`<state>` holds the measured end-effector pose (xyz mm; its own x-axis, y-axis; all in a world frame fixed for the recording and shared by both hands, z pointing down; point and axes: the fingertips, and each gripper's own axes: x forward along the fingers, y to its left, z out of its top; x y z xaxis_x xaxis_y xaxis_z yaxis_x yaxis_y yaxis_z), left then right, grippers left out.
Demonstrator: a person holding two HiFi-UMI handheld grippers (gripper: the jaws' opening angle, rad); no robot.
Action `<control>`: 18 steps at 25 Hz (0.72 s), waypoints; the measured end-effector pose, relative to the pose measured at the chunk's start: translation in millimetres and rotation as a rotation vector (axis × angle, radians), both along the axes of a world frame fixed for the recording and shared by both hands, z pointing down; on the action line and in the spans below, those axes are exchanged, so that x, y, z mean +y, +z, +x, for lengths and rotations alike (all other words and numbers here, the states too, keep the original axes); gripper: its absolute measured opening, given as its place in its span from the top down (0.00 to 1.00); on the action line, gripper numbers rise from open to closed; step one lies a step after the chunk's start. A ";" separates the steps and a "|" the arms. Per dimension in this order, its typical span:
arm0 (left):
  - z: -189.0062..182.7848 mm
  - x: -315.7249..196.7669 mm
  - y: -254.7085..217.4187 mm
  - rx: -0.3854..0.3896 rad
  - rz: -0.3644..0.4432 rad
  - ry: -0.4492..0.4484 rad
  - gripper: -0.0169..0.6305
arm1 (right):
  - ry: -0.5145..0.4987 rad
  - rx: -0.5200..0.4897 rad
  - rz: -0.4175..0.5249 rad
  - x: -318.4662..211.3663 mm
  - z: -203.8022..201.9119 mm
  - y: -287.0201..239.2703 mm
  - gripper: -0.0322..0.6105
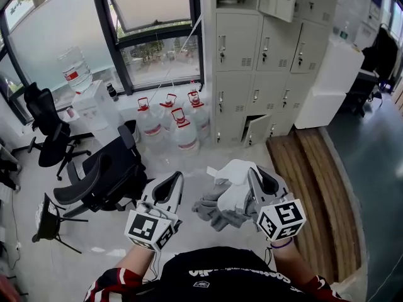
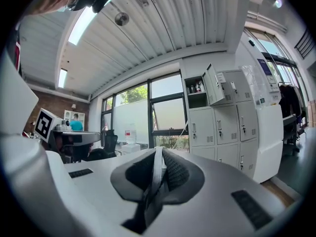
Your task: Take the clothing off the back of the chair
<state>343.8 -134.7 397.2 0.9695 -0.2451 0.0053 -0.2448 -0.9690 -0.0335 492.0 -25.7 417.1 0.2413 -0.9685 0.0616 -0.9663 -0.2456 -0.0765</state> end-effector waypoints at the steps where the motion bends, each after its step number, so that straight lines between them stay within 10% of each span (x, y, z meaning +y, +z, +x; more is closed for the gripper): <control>1: -0.2 0.9 -1.3 -0.001 0.002 -0.001 0.94 | -0.003 0.002 0.002 -0.5 -0.2 -1.9 0.89; 18: -3.2 10.1 -1.9 0.003 0.000 -0.001 0.94 | -0.028 0.018 0.010 3.2 -4.2 -14.7 0.89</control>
